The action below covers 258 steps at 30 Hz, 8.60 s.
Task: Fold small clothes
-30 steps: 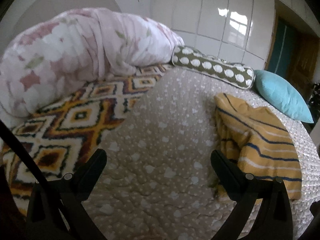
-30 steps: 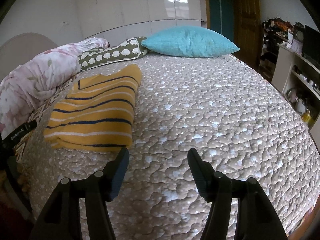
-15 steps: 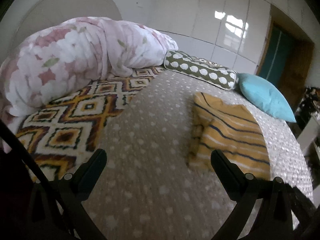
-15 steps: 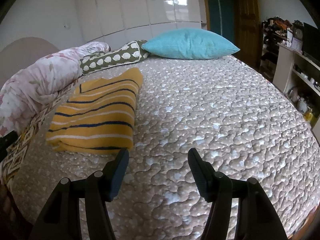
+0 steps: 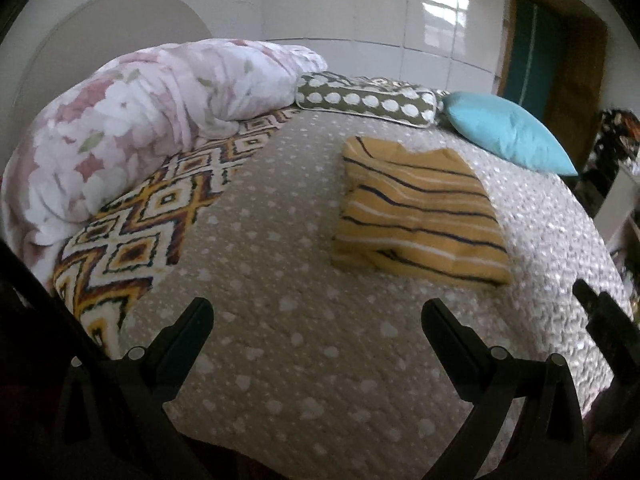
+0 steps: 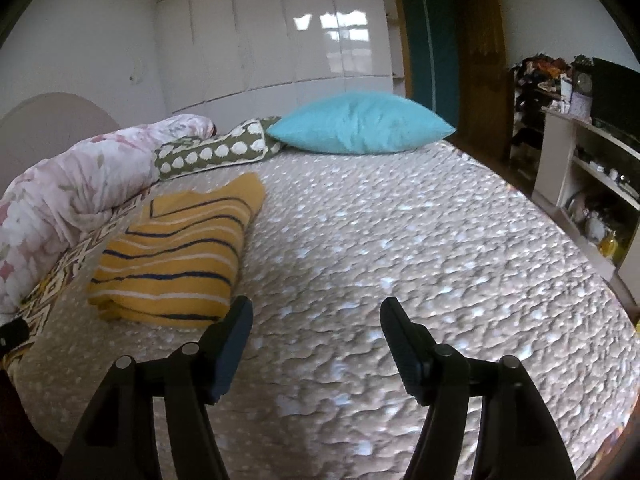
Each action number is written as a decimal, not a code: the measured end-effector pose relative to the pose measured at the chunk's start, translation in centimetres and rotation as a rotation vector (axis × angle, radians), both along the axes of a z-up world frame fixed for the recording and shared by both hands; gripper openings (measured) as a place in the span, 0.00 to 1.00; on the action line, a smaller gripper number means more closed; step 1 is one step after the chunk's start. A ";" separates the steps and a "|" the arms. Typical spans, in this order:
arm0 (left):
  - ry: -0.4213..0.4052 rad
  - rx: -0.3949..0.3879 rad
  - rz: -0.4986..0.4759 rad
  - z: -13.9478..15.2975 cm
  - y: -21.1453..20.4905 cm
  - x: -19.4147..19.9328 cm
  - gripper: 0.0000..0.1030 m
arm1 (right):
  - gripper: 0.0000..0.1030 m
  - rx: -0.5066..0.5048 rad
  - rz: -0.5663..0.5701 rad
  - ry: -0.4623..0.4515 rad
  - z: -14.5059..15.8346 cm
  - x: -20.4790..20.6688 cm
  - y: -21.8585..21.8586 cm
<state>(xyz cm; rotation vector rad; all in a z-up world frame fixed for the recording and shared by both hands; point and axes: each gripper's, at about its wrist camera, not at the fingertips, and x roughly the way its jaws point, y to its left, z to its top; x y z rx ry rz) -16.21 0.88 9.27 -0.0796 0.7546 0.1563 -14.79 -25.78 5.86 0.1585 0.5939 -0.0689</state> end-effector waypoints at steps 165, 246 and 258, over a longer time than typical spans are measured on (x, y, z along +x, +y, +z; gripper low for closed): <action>0.057 -0.224 -0.070 -4.8 8.3 -0.8 1.00 | 0.25 0.123 0.226 0.294 -0.8 28.8 8.9; -0.090 0.072 -0.125 1.6 -4.2 -3.2 1.00 | 0.75 -0.053 0.191 0.051 0.5 -1.2 4.3; -0.052 0.063 -0.131 0.8 -4.1 -2.9 1.00 | 0.76 -0.055 0.175 0.071 -0.1 -0.9 4.1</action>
